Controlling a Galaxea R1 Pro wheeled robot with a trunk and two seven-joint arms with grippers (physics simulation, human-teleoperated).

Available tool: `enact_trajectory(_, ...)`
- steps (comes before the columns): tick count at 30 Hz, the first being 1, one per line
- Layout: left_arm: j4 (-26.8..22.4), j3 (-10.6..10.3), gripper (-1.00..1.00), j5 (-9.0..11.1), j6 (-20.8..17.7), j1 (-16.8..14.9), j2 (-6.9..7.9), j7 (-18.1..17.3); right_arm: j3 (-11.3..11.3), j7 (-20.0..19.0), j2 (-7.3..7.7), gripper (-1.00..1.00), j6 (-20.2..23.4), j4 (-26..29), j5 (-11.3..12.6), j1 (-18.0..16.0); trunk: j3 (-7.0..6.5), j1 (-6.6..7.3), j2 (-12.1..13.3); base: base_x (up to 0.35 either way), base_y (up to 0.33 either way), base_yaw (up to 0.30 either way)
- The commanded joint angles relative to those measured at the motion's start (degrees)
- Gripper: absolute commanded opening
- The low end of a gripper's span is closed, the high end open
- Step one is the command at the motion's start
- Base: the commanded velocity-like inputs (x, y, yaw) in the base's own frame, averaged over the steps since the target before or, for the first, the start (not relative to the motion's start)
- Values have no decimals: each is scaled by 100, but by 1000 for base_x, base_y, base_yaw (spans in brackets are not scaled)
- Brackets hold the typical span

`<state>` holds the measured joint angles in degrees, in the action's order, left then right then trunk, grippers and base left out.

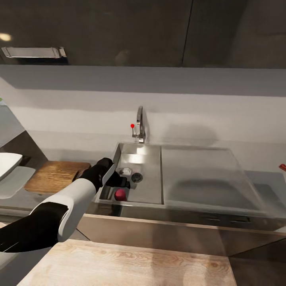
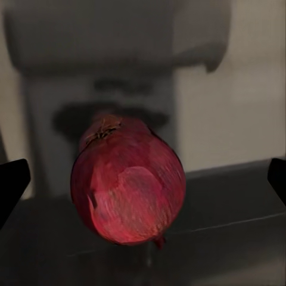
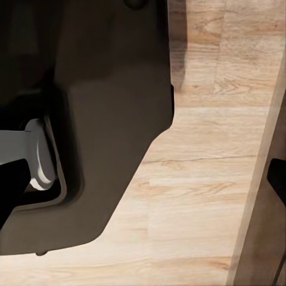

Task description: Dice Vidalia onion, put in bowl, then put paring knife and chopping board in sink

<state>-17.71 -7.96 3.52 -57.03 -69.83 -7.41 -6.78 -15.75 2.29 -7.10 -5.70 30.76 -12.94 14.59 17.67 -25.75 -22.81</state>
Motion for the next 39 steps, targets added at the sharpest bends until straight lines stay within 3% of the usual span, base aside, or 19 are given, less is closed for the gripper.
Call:
enact_trajectory(1,-4,-47,100,37,-19,-4,4,-7,-34,-1,-9,100,-10,9,-60,1,19,-4,-11,30,0,0)
enact_trajectory(39,-39,-44,100,26,-19,101,11,0,-34,0,-11,100,-10,9,-60,0,367,-4,-11,-35,6,0)
